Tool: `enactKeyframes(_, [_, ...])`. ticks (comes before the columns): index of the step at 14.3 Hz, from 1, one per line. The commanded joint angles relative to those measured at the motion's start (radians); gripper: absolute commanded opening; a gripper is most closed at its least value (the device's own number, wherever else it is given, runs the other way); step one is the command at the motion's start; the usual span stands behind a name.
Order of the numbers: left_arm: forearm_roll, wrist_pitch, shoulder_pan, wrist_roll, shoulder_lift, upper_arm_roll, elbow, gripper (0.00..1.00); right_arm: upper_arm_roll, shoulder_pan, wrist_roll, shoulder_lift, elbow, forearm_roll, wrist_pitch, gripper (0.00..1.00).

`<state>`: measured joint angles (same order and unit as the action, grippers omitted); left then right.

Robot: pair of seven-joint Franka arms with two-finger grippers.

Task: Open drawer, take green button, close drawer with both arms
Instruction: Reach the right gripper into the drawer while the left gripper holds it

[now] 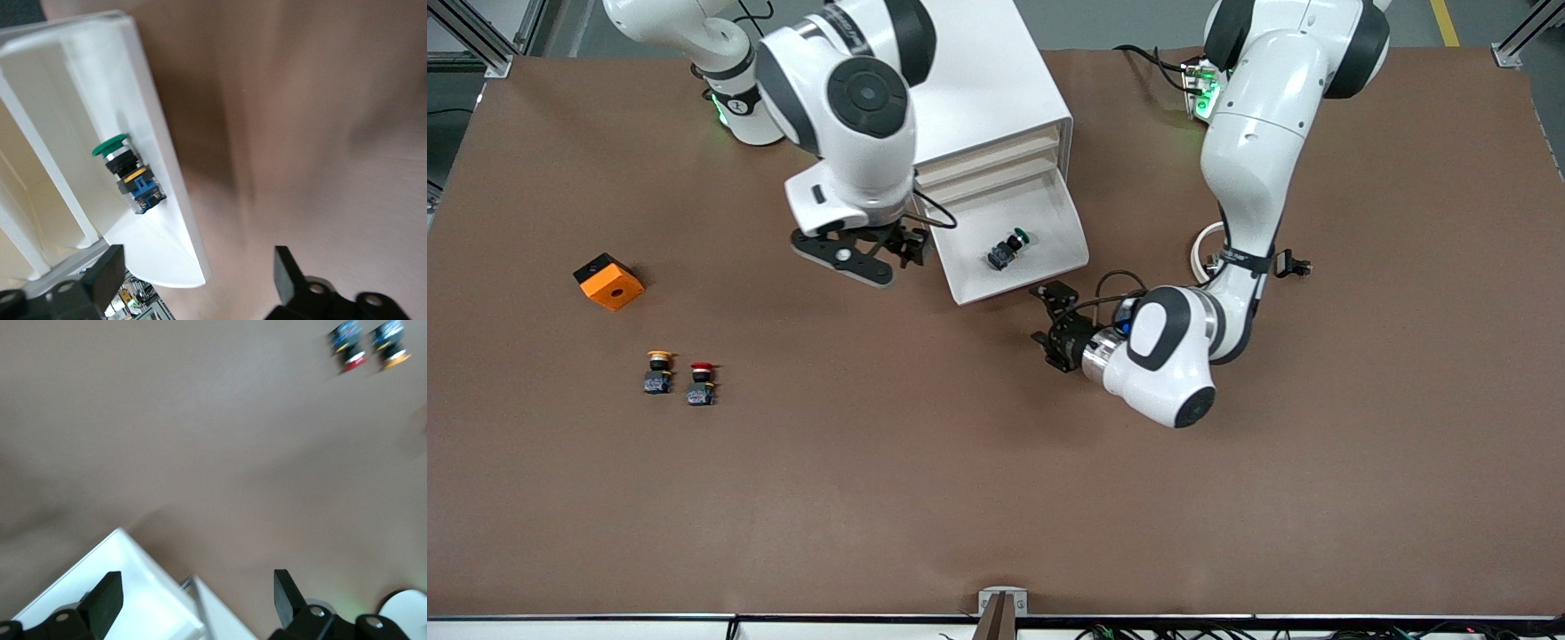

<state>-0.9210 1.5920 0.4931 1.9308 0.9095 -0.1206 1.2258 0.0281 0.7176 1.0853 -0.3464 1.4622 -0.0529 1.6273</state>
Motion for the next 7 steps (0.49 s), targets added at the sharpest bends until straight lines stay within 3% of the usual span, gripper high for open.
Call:
enactKeyframes(1, [0.133, -0.067, -0.021, -0.16, -0.059, -0.033, -0.014, 1.0, 0.01, 0.014, 0.165, -0.022, -0.006, 0.137, 0.08, 1.0])
enactKeyframes(3, [0.29, -0.069, -0.025, -0.319, -0.116, -0.053, -0.011, 1.0, 0.012, 0.06, 0.247, -0.055, -0.005, 0.14, 0.123, 1.0])
enactKeyframes(7, [0.344, -0.08, -0.11, -0.523, -0.154, -0.063, -0.011, 1.0, 0.01, 0.083, 0.333, -0.097, 0.07, 0.148, 0.32, 1.0])
